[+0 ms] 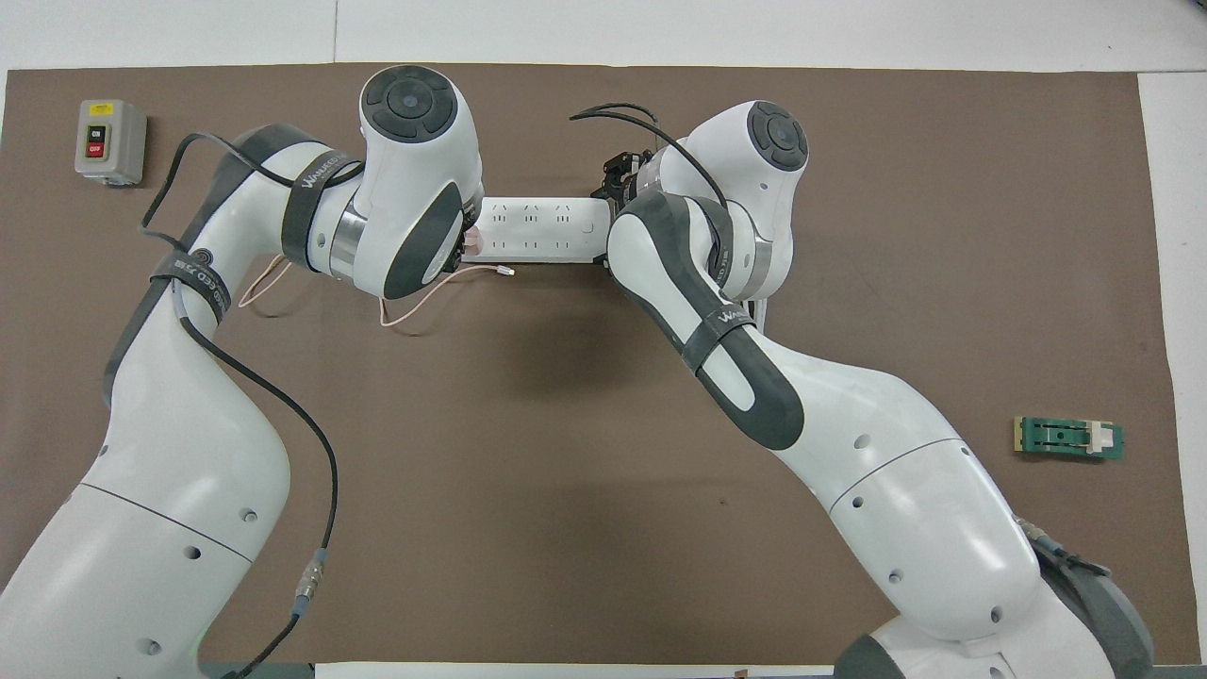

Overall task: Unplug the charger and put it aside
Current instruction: 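Pull the pink charger out of the strip with the left gripper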

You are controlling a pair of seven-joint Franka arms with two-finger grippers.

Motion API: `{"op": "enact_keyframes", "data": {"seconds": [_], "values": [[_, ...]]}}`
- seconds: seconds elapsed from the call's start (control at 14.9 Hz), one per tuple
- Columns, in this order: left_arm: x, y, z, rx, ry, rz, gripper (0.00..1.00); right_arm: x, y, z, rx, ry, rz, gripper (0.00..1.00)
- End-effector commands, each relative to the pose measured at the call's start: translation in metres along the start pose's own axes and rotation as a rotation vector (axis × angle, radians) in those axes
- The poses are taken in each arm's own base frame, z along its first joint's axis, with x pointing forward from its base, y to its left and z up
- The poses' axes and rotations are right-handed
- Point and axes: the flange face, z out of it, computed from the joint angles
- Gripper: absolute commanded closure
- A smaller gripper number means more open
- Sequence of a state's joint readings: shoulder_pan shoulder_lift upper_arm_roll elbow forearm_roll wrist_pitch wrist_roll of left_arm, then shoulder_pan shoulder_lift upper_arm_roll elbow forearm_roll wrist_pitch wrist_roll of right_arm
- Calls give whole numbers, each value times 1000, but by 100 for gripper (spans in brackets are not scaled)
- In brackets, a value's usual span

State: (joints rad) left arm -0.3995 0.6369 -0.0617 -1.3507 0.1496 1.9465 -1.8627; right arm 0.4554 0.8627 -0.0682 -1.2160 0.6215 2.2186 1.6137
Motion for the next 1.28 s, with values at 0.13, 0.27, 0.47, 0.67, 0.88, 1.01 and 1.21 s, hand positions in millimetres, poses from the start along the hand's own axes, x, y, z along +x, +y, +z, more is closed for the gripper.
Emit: {"op": "enact_keyframes", "data": {"seconds": [0.13,0.27,0.47,0.67,0.88,1.01,1.21], "values": [[1,-3,-24,-13,10,12,100,1,-3,6,6,-9,-28,100],[5,-9,-41,-1,12,28,100,1,-3,6,8,-9,-28,100],[14,-20,-76,14,-16,54,100,1,-3,6,8,-12,-39,100],[18,-26,-92,20,-25,72,100,1,-3,5,8,-10,-46,100],[32,-29,-105,22,-22,159,100,1,-3,5,8,-11,-45,100],[35,-36,-115,39,-21,313,100,1,-3,6,6,-12,-45,100],[38,-55,-128,118,-30,600,100,1,-3,6,6,-12,-43,100]]}}
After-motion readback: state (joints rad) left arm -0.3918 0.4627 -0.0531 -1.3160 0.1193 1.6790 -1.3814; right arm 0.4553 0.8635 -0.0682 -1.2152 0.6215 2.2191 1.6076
